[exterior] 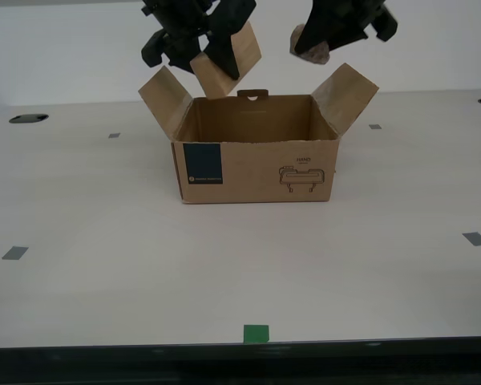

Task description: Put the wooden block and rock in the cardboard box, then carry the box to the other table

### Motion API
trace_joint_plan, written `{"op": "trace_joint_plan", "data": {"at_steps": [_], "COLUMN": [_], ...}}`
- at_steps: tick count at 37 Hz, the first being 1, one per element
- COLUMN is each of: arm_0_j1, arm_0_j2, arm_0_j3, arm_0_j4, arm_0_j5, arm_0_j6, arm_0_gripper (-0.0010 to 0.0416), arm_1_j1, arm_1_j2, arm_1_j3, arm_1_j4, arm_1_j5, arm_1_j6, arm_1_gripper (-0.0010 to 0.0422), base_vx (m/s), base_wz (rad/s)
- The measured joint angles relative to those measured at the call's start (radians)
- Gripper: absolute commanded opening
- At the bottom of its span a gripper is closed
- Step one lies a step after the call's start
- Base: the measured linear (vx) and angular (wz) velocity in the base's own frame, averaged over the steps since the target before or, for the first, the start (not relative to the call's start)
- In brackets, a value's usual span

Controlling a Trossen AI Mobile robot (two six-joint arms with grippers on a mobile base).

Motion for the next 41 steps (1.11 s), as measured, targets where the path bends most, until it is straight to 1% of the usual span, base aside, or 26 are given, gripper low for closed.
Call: {"op": "trace_joint_plan", "data": {"at_steps": [8, 17, 20, 24, 37, 41], "arm_0_j1": [0.016, 0.018, 0.019, 0.021, 0.022, 0.023], "arm_0_j2": [0.112, 0.121, 0.121, 0.121, 0.121, 0.121], "arm_0_j3": [-0.003, -0.003, -0.002, -0.002, -0.002, -0.002], "arm_0_j4": [0.018, 0.022, 0.021, 0.021, 0.018, 0.017], "arm_0_j5": [-0.001, -0.001, -0.001, -0.001, -0.001, -0.001], "arm_0_j6": [0.0, 0.0, 0.008, 0.018, 0.018, 0.018], "arm_0_gripper": [-0.0001, 0.0, 0.0, 0.0, 0.0, 0.0004], "arm_1_j1": [0.0, 0.0, 0.0, 0.0, 0.0, 0.0], "arm_1_j2": [0.023, 0.019, 0.019, 0.019, 0.019, 0.019], "arm_1_j3": [0.0, -0.001, -0.001, -0.001, 0.0, 0.0], "arm_1_j4": [0.026, 0.023, 0.019, 0.013, 0.002, -0.019], "arm_1_j5": [-0.002, -0.003, -0.004, -0.004, -0.004, -0.003], "arm_1_j6": [0.031, 0.039, 0.039, 0.025, -0.011, -0.015], "arm_1_gripper": [0.0, 0.0, 0.0, 0.0, 0.0, 0.0013], "base_vx": [0.0, 0.0, 0.0, 0.0, 0.0, 0.0], "base_wz": [0.0, 0.0, 0.0, 0.0, 0.0, 0.0]}}
